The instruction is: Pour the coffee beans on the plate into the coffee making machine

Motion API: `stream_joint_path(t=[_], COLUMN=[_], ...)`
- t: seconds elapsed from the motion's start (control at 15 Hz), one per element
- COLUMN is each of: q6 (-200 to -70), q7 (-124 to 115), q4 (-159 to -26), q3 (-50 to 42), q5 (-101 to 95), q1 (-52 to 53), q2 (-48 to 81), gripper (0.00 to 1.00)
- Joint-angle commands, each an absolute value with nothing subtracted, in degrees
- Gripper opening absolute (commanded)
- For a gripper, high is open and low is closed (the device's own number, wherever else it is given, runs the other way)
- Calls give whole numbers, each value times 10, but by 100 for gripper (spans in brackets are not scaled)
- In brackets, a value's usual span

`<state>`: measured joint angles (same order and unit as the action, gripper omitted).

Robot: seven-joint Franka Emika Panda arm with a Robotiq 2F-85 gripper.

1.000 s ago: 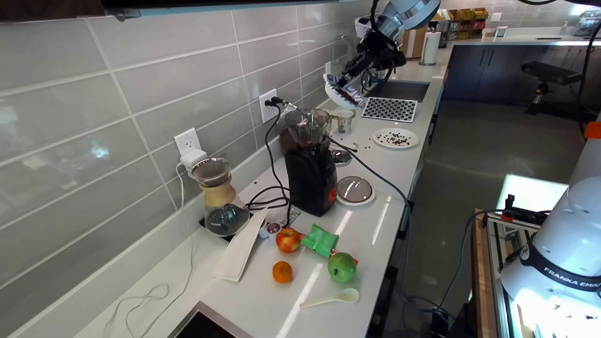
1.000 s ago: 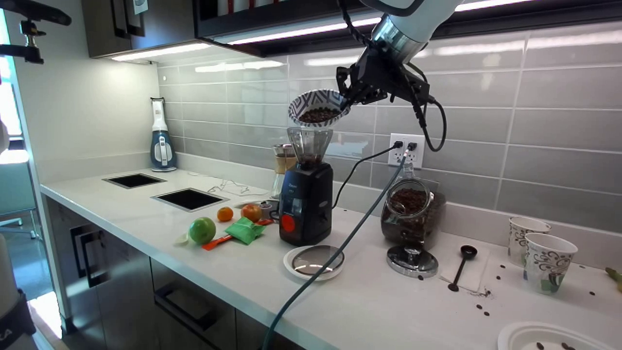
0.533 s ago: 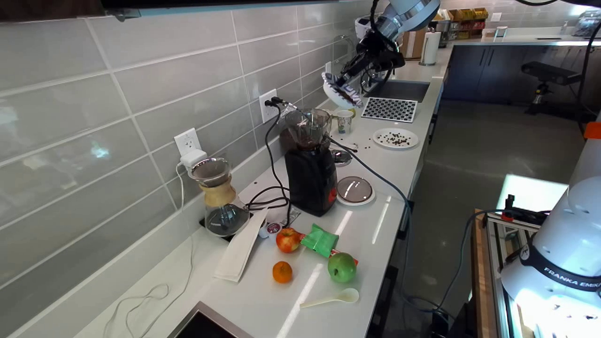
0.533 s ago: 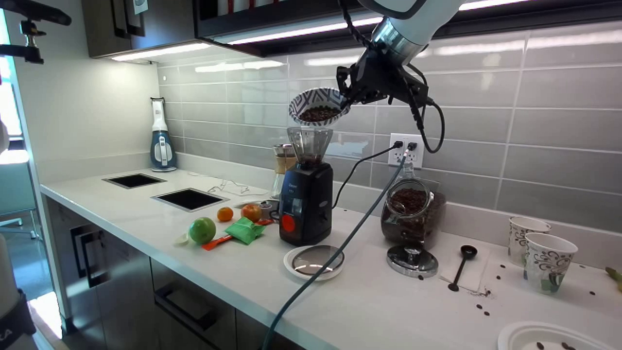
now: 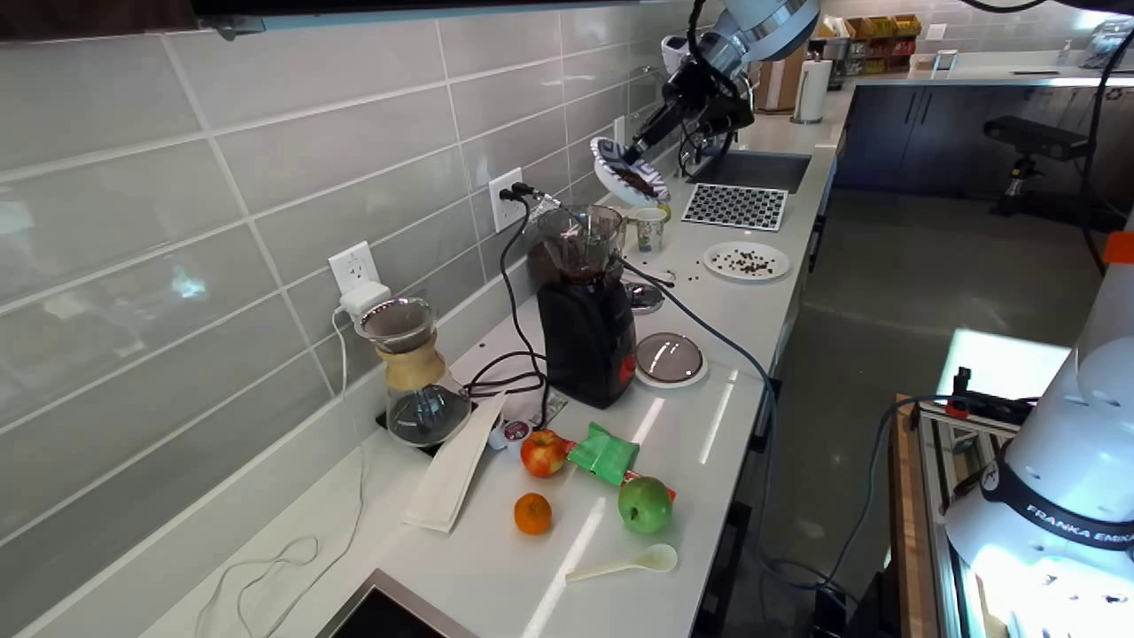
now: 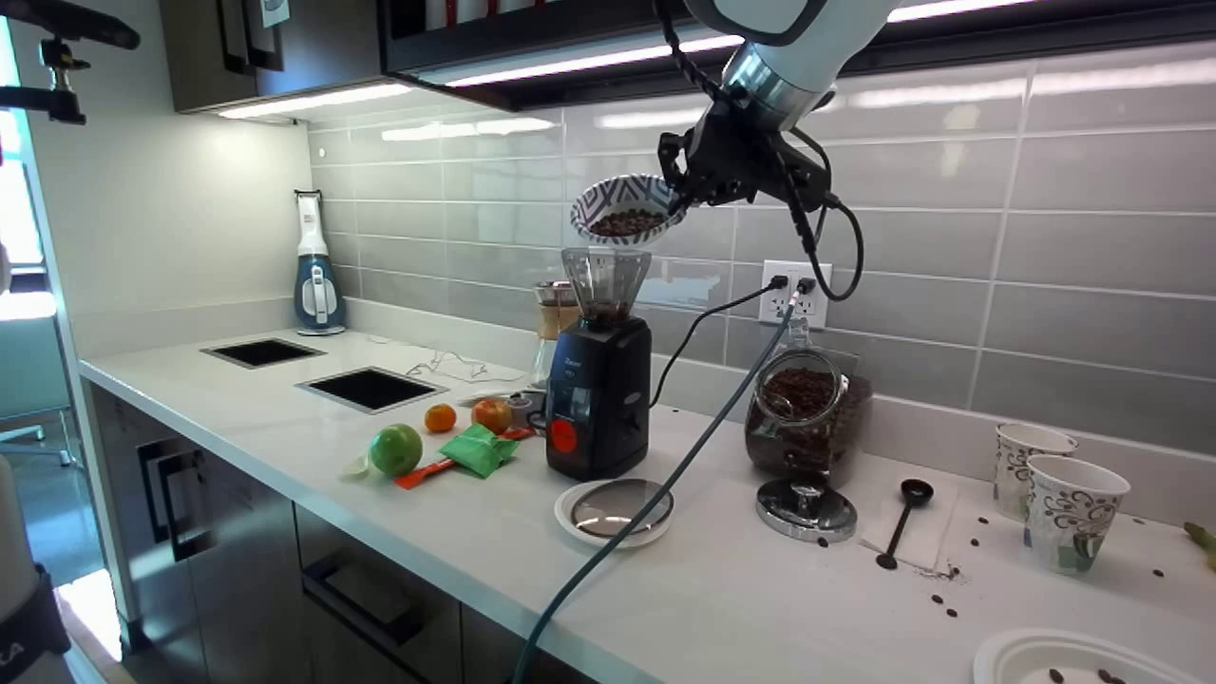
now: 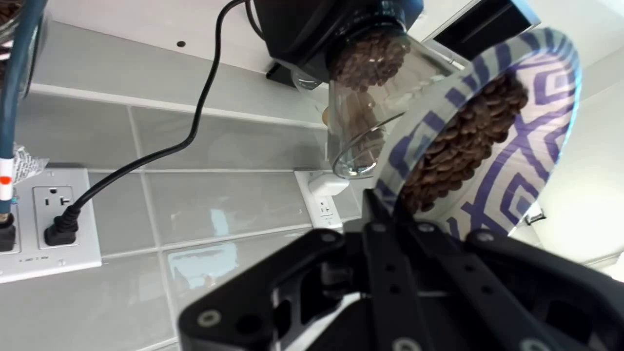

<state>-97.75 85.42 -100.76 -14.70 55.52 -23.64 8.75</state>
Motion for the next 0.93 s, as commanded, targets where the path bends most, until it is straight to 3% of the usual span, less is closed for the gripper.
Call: stream_joint_path(t=[0.0,0.87], q6=[-1045,-1190], q7=[822,829], q4=[-1024,-1056], q3=[-148,-123], q5=[587,675], q1=[-213,-176], q2=[82,84], gripper=[1,1])
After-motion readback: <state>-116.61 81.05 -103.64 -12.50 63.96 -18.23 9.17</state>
